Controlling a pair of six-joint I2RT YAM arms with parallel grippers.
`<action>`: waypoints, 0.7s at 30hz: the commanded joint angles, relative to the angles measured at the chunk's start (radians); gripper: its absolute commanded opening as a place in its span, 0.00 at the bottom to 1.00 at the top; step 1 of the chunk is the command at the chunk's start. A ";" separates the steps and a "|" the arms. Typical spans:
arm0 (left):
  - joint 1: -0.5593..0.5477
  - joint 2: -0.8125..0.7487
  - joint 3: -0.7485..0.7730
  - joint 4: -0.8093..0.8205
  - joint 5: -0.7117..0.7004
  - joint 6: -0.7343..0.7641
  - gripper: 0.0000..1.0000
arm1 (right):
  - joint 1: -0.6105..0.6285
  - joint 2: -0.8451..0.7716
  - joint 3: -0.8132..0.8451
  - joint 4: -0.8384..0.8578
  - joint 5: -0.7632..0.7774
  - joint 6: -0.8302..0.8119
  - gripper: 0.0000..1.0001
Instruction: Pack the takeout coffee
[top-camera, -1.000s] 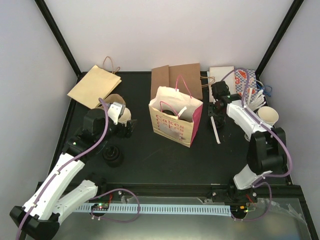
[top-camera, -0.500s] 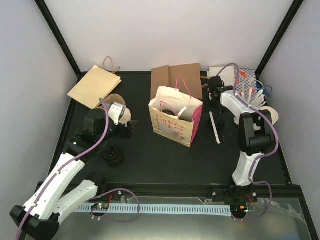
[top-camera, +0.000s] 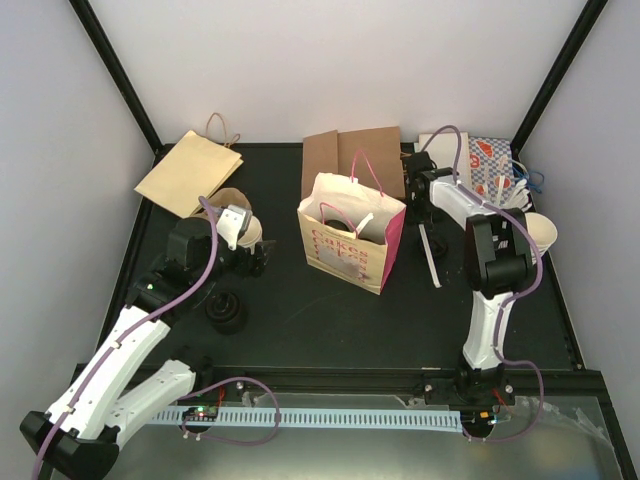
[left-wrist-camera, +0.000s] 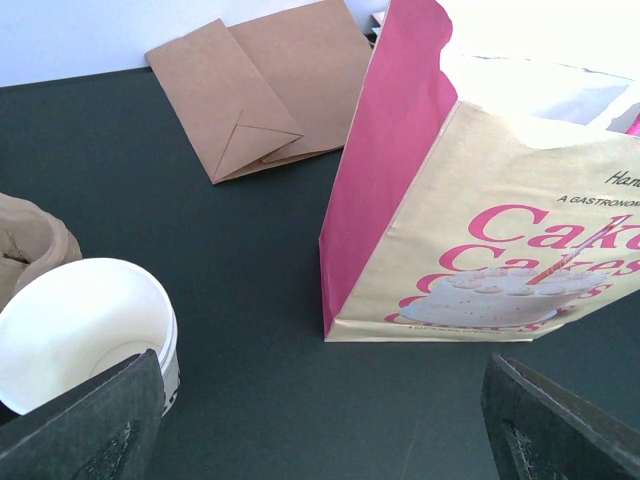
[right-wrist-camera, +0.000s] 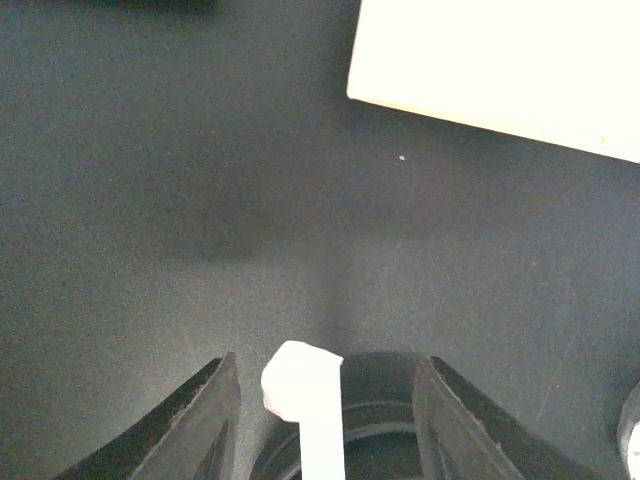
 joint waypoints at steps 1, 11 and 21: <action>0.005 0.005 0.002 0.031 0.017 0.020 0.89 | 0.009 0.032 0.049 -0.017 0.056 -0.011 0.49; 0.005 0.012 0.003 0.030 0.017 0.020 0.89 | 0.023 0.069 0.093 -0.031 0.071 -0.017 0.22; 0.005 0.017 0.003 0.028 0.019 0.019 0.89 | 0.031 0.063 0.102 -0.048 0.099 -0.017 0.08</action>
